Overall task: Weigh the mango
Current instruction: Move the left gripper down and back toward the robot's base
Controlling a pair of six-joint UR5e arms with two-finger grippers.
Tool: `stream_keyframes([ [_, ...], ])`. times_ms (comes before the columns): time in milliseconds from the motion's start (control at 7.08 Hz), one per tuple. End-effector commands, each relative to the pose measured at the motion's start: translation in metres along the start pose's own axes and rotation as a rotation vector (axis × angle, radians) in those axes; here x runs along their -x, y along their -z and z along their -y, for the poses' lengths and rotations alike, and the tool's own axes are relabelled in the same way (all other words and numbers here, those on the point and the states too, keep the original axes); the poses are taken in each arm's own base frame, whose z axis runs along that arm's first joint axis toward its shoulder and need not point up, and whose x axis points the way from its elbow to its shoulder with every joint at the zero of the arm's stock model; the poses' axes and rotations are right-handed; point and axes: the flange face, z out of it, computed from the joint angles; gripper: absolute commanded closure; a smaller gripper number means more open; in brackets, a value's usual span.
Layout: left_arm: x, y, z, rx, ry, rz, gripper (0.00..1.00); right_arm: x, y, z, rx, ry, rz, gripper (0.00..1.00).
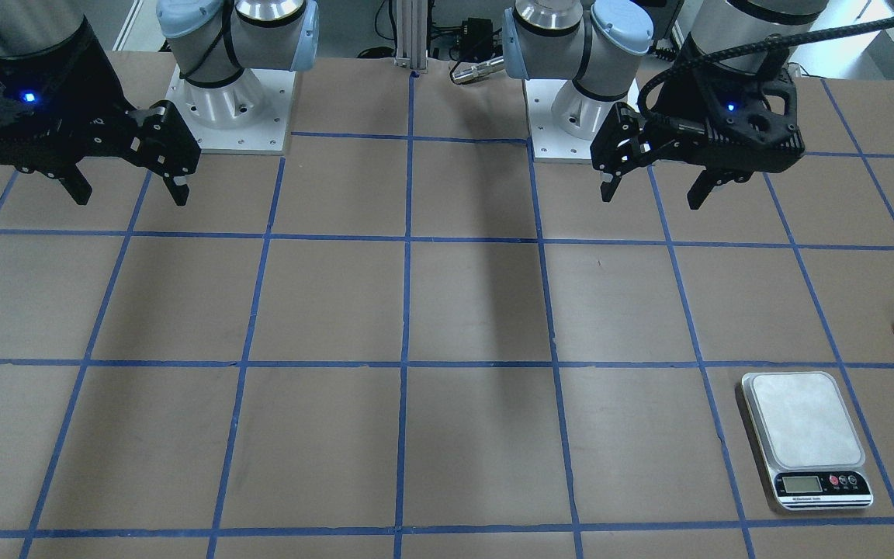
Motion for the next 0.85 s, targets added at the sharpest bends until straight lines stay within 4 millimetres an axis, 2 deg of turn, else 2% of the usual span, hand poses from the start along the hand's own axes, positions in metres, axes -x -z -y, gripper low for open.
stream_keyframes([
  [0, 0.0, 0.001, 0.0, -0.002, -0.003, 0.0, 0.0, 0.0, 0.001, 0.0, -0.001, 0.001, 0.0, 0.0],
  [424, 0.01, 0.005, -0.002, -0.01, -0.105, 0.001, 0.0, 0.0, 0.001, 0.0, -0.001, 0.001, 0.0, 0.0],
  [565, 0.034, 0.007, -0.003, 0.0, -0.191, 0.004, 0.0, 0.0, 0.001, 0.0, -0.001, 0.001, 0.0, 0.0],
  [707, 0.073, 0.012, -0.011, 0.032, -0.254, -0.002, 0.0, 0.001, 0.001, 0.0, -0.001, 0.001, 0.002, 0.0],
])
